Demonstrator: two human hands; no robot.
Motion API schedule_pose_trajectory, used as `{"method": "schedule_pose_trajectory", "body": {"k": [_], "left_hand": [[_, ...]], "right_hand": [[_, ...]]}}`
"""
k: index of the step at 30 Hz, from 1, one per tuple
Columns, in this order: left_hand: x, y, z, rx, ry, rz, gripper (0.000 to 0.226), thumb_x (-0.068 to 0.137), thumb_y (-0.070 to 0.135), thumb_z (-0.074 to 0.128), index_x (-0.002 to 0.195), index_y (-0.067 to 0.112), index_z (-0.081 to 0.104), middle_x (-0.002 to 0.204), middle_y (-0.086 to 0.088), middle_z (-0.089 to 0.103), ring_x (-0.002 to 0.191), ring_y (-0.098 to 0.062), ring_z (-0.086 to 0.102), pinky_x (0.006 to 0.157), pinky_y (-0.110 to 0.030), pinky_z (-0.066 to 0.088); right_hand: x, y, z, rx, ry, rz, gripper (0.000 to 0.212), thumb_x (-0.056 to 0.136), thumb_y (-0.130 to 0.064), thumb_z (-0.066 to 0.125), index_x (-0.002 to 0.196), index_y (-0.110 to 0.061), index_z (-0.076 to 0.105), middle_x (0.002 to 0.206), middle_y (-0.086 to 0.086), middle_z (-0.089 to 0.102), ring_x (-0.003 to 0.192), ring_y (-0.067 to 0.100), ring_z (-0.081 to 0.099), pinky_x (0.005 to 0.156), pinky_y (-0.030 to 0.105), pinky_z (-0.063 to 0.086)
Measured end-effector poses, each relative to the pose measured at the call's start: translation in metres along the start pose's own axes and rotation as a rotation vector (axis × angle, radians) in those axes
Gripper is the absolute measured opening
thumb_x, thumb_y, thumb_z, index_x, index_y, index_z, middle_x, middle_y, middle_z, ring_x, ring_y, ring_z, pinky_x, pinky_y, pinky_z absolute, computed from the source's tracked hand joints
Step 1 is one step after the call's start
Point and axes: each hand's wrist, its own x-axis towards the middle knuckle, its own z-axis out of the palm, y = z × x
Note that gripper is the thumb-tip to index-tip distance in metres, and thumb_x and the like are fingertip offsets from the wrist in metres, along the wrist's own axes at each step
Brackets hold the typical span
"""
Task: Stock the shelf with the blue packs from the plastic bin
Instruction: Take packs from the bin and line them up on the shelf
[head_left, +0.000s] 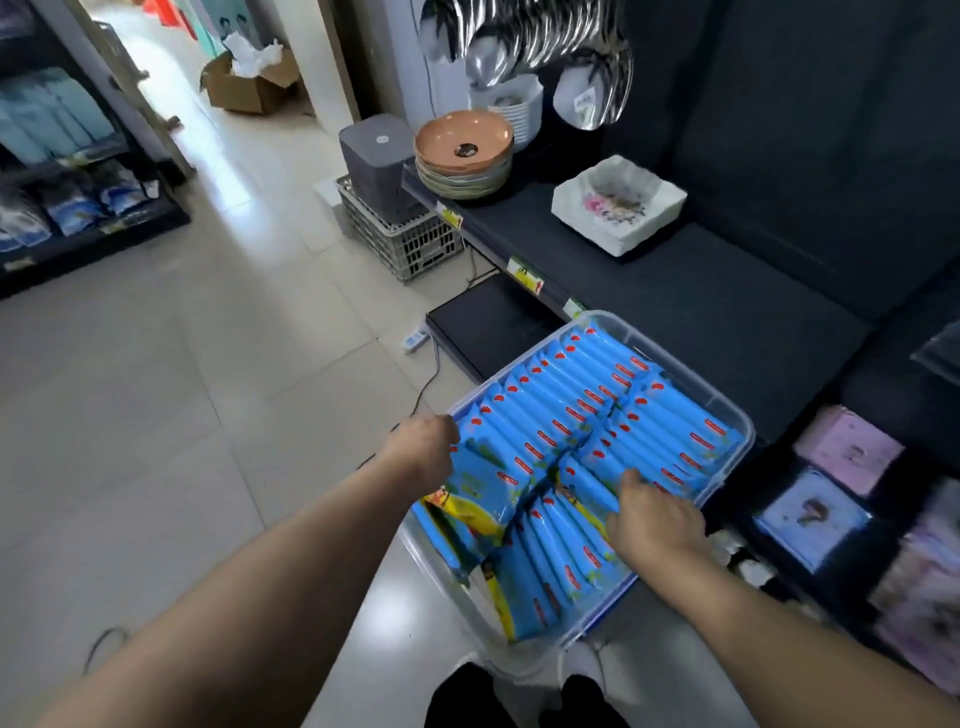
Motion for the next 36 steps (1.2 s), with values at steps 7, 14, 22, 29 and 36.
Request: {"method": "schedule_pose_trajectory", "body": {"k": [7, 14, 22, 29, 36], "left_hand": [[0.009, 0.001, 0.015, 0.266, -0.035, 0.176, 0.053, 0.087, 0.004, 0.046, 0.136, 0.023, 0.047, 0.128, -0.007, 0.053, 0.117, -0.028, 0.052, 0.093, -0.036, 0.047], [0.016, -0.001, 0.030, 0.677, 0.044, 0.340, 0.052, 0.090, 0.015, 0.053, 0.138, 0.013, 0.033, 0.135, -0.005, 0.046, 0.127, -0.025, 0.038, 0.100, -0.036, 0.037], [0.019, -0.010, 0.031, 0.766, 0.048, 0.404, 0.054, 0.094, 0.021, 0.048, 0.145, 0.017, 0.030, 0.140, -0.004, 0.040, 0.130, -0.026, 0.033, 0.103, -0.036, 0.034], [0.019, -0.016, 0.030, 0.844, -0.044, 0.521, 0.035, 0.092, 0.017, 0.051, 0.127, 0.024, 0.049, 0.128, 0.001, 0.056, 0.123, -0.023, 0.043, 0.097, -0.035, 0.035], [0.027, -0.003, -0.010, 0.218, -0.141, 0.421, 0.029, 0.088, 0.015, 0.055, 0.116, 0.017, 0.060, 0.115, -0.007, 0.062, 0.106, -0.026, 0.058, 0.083, -0.027, 0.045]], "right_hand": [[-0.021, -0.005, -0.018, 0.131, 0.169, 0.018, 0.024, 0.095, -0.035, 0.045, 0.110, -0.016, 0.039, 0.092, 0.001, 0.066, 0.084, 0.022, 0.065, 0.057, 0.028, 0.034], [-0.030, -0.021, -0.017, 0.203, 0.182, 0.050, 0.023, 0.097, -0.029, 0.041, 0.117, -0.018, 0.038, 0.108, 0.001, 0.060, 0.097, 0.020, 0.058, 0.061, 0.026, 0.033], [-0.038, -0.023, -0.020, 0.311, 0.192, 0.116, 0.030, 0.095, -0.022, 0.044, 0.124, -0.017, 0.038, 0.119, 0.001, 0.056, 0.108, 0.020, 0.054, 0.067, 0.027, 0.032], [-0.043, -0.030, -0.022, 0.323, 0.197, 0.154, 0.031, 0.098, -0.023, 0.038, 0.129, -0.021, 0.037, 0.126, -0.001, 0.053, 0.112, 0.017, 0.053, 0.077, 0.029, 0.043], [-0.056, -0.027, -0.029, 0.390, 0.311, 0.231, 0.030, 0.098, -0.027, 0.045, 0.127, -0.028, 0.043, 0.123, -0.005, 0.057, 0.110, 0.017, 0.056, 0.080, 0.031, 0.045]]}}
